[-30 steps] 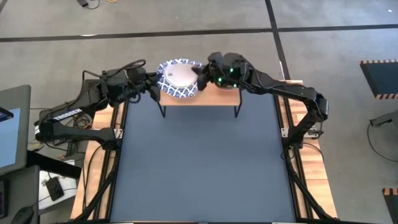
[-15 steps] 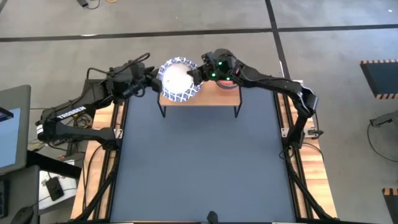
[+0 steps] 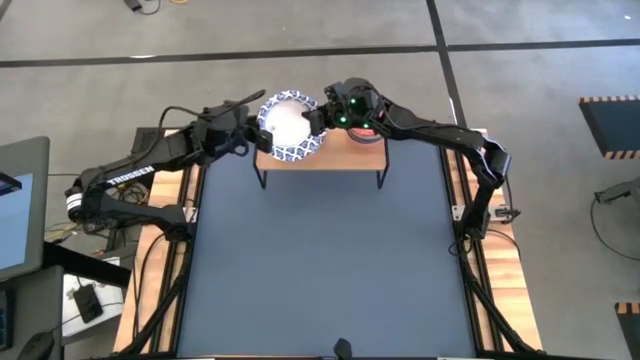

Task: Place and stack bowls onto a shelf
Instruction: Stack the white bowl on top of the other white bowl on the shelf

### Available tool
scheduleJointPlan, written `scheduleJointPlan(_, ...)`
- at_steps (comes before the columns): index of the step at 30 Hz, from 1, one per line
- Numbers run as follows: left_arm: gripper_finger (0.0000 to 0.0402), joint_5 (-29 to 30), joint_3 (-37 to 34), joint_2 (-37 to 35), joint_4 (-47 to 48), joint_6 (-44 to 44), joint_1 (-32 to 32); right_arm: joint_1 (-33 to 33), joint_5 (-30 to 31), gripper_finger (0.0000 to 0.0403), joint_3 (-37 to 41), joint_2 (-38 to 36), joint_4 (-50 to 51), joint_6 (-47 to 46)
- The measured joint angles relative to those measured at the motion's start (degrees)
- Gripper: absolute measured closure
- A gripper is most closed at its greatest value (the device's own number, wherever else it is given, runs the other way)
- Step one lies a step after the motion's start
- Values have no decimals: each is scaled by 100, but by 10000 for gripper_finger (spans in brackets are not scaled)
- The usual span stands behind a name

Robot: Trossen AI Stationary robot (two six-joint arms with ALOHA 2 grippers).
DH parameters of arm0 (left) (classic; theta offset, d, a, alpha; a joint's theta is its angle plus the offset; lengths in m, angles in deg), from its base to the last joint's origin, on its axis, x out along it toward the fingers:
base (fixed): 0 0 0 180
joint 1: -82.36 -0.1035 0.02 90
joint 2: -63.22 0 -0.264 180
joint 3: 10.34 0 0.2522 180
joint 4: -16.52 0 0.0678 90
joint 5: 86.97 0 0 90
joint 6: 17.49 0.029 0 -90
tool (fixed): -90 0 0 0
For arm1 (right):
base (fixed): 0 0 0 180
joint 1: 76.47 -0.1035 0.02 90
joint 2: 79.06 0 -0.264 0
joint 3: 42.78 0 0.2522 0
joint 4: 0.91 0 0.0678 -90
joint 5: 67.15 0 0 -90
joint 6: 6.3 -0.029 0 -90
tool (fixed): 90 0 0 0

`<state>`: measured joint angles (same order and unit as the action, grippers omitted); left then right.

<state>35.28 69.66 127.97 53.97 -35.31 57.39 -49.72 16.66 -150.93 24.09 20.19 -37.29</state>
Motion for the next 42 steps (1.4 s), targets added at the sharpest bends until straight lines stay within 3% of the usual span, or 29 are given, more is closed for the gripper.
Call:
scheduleJointPlan(5, 393, -52, 0, 96, -14, -136, -222, -20, -107, 298, 0, -163, 82, 159)
scheduleJointPlan(12, 400, -256, 0, 94, -140, -434, -693, -131, 278, 219, -4, -911, 185, 756)
scheduleJointPlan(16, 401, -1103, 9, 350, -61, -783, -1135, -158, 655, 198, -5, -1389, 185, 1060)
scheduleJointPlan(21, 401, -1330, -1, 553, -294, -895, -1188, -31, 717, 208, -14, -1486, 141, 1255)
scheduleJointPlan(29, 401, -1519, 0, 320, -662, -552, -1009, -178, 14, 261, -4, -1442, 544, 1196)
scheduleJointPlan(38, 401, -1504, 2, -502, 266, -47, -509, -1253, -137, 256, -7, -1473, 3537, 1500)
scheduleJointPlan(42, 401, -1358, 3, -650, 574, 26, -177, -1902, 415, 247, 125, -1203, 4562, 1492)
